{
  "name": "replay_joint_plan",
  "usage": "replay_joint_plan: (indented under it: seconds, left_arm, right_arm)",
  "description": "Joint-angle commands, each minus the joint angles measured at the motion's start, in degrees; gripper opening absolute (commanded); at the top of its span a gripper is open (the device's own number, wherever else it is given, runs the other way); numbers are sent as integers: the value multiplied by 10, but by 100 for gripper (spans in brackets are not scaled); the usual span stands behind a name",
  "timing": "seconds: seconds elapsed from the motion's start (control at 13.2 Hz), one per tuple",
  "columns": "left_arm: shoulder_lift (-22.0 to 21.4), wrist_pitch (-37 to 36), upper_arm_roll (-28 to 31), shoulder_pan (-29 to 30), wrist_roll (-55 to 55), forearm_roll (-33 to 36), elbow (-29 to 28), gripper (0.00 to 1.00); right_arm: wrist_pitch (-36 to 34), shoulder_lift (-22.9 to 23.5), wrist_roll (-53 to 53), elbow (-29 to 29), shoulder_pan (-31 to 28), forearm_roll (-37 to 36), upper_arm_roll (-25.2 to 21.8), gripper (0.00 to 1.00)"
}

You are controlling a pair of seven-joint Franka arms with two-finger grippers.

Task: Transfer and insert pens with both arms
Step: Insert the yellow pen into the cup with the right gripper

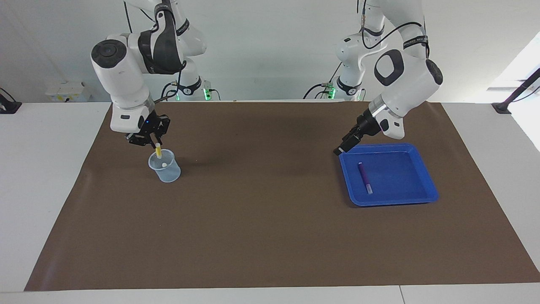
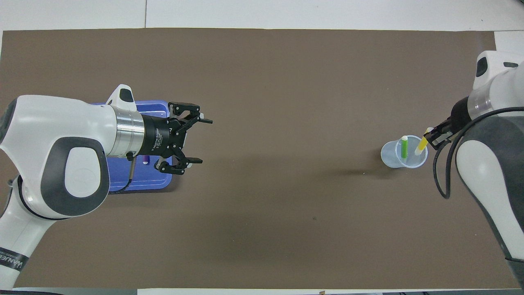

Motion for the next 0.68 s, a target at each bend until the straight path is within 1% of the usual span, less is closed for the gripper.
replay_joint_plan:
  seconds: [0.0,0.08,0.15,0.23,0.3,0.38,0.45,0.6]
  left_arm:
    - [7,7,-2,18,94,49,-16,100]
    - [24,9,-2,30,133,79,-16,100]
    - [38,15,-2,38,175,115,-14,100]
    - [54,27,-3,39,224,155,-14,100]
    - [68,39,-2,39,271,190,-14,100]
    - [82,47,-2,40,310,212,-14,100]
    - [96,52,-2,40,342,236,-12,98]
    - [122,72,-3,36,357,291,-10,96]
  right_arm:
    - [28,-21,-40,-36,-4,-28,2,0]
    - [34,-22,-40,-42,-3,-43,3,0]
    - [35,-23,-34,-45,-3,-43,4,2]
    - [36,-26,-33,-48,-3,-43,4,32]
    - [36,-26,-33,-48,-4,-43,4,71]
    - [36,-26,-33,-48,-3,-43,4,92]
    - [35,-24,-35,-42,-3,-41,4,100]
    - [17,-21,-39,-8,-2,-31,6,100]
